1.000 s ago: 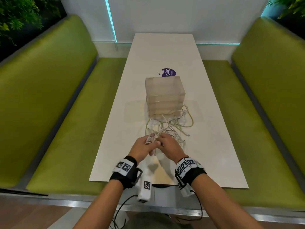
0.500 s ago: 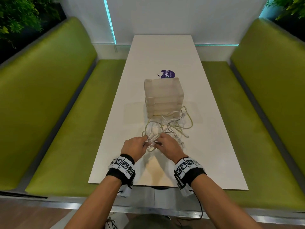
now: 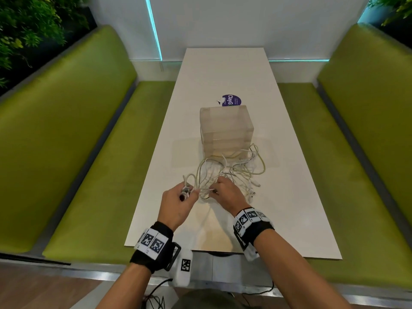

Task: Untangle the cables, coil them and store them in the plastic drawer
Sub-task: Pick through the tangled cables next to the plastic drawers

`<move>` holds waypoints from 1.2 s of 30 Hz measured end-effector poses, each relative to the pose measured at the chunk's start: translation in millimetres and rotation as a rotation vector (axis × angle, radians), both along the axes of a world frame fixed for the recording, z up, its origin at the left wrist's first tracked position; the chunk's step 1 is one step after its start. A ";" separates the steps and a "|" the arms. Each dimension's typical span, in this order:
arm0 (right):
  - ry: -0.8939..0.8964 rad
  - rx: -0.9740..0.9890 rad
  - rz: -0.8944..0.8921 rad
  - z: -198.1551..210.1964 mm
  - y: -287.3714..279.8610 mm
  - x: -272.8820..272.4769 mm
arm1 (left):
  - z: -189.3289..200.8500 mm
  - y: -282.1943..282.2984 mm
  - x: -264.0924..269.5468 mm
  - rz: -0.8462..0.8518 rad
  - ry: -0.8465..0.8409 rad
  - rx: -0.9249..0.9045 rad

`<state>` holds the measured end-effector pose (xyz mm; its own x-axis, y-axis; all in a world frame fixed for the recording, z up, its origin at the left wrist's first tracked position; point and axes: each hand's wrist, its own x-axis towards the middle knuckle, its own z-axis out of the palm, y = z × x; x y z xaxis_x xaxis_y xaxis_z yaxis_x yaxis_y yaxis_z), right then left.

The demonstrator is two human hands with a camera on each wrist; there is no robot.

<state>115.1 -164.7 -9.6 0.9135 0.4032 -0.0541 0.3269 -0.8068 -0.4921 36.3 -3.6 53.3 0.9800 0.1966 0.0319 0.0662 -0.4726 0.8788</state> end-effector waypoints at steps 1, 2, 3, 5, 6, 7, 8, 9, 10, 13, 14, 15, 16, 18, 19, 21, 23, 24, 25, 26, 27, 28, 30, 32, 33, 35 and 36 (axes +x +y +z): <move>0.012 -0.004 -0.004 -0.3 0.1 -1.6 | -6.7 0.6 -0.1 -0.007 0.040 0.003; 0.022 0.006 -0.008 -0.2 -0.4 -2.6 | -13.6 0.8 2.0 -0.029 0.097 0.014; 0.028 0.021 -0.010 0.3 -1.2 -3.9 | -20.6 0.2 4.9 -0.062 0.156 0.021; 0.039 0.035 0.004 3.5 -4.0 -5.7 | -32.0 -6.3 13.4 -0.133 0.244 0.016; 0.039 0.031 0.015 4.8 -5.5 -6.0 | -35.1 -11.7 18.2 -0.147 0.264 -0.004; 0.041 0.019 0.028 6.0 -6.8 -6.5 | -35.6 -18.2 23.0 -0.143 0.267 -0.033; 0.049 0.016 0.034 7.1 -7.8 -7.5 | -35.2 -24.6 27.9 -0.130 0.263 -0.058; 0.052 0.021 0.021 7.8 -8.8 -7.9 | -35.0 -30.4 33.1 -0.116 0.249 -0.078; 0.062 0.048 -0.014 9.0 -9.5 -8.1 | -34.3 -34.9 37.0 -0.106 0.230 -0.093; 0.133 0.152 -0.142 16.3 -10.6 -7.4 | -34.3 -42.3 41.2 -0.101 0.155 -0.169; 0.143 0.165 -0.156 16.5 -10.4 -7.1 | -34.6 -43.5 41.2 -0.104 0.139 -0.181; 0.128 0.141 -0.143 16.3 -9.8 -7.6 | -35.4 -43.9 41.0 -0.099 0.119 -0.190; 0.104 0.113 -0.125 15.2 -9.4 -7.6 | -34.5 -44.0 41.0 -0.075 0.103 -0.201; 0.050 0.066 -0.099 9.5 -8.4 -6.4 | -33.9 -41.7 41.8 0.013 0.087 -0.271; 0.043 0.077 -0.106 9.2 -7.7 -5.2 | -33.1 -39.9 42.2 0.052 0.087 -0.324; 0.010 0.043 -0.101 6.1 -6.6 -2.5 | -30.8 -35.7 41.7 0.142 0.109 -0.444; -0.021 -0.029 -0.083 -0.9 -8.2 -1.8 | -23.4 -26.9 42.2 0.317 0.130 -0.589; -0.021 -0.034 -0.094 -4.7 -10.2 -2.6 | -18.9 -19.8 44.6 0.392 0.120 -0.645; -0.013 -0.027 -0.107 -7.3 -13.0 -3.3 | -15.1 -11.9 47.4 0.425 0.107 -0.666; -0.010 -0.009 -0.111 -10.0 -15.4 -3.9 | -11.2 -4.2 49.2 0.414 0.098 -0.642; 0.002 0.010 -0.106 -10.0 -17.8 -4.0 | -7.2 1.8 49.6 0.375 0.093 -0.595; 0.025 0.027 -0.096 -9.5 -19.4 -3.6 | -5.0 5.9 48.7 0.324 0.092 -0.548; 0.098 0.069 -0.077 -1.7 -20.8 -3.0 | -2.9 8.4 44.1 0.244 0.107 -0.493; 0.143 0.106 -0.072 7.6 -22.4 -5.6 | -2.8 6.7 36.1 0.193 0.138 -0.467; 0.153 0.111 -0.076 12.2 -24.4 -8.2 | -3.6 5.1 31.8 0.170 0.149 -0.460; 0.150 0.128 -0.073 23.4 -27.8 -16.7 | -6.6 3.4 23.1 0.116 0.170 -0.448; 0.152 0.159 -0.057 29.7 -30.0 -22.2 | -8.7 3.1 18.5 0.075 0.180 -0.426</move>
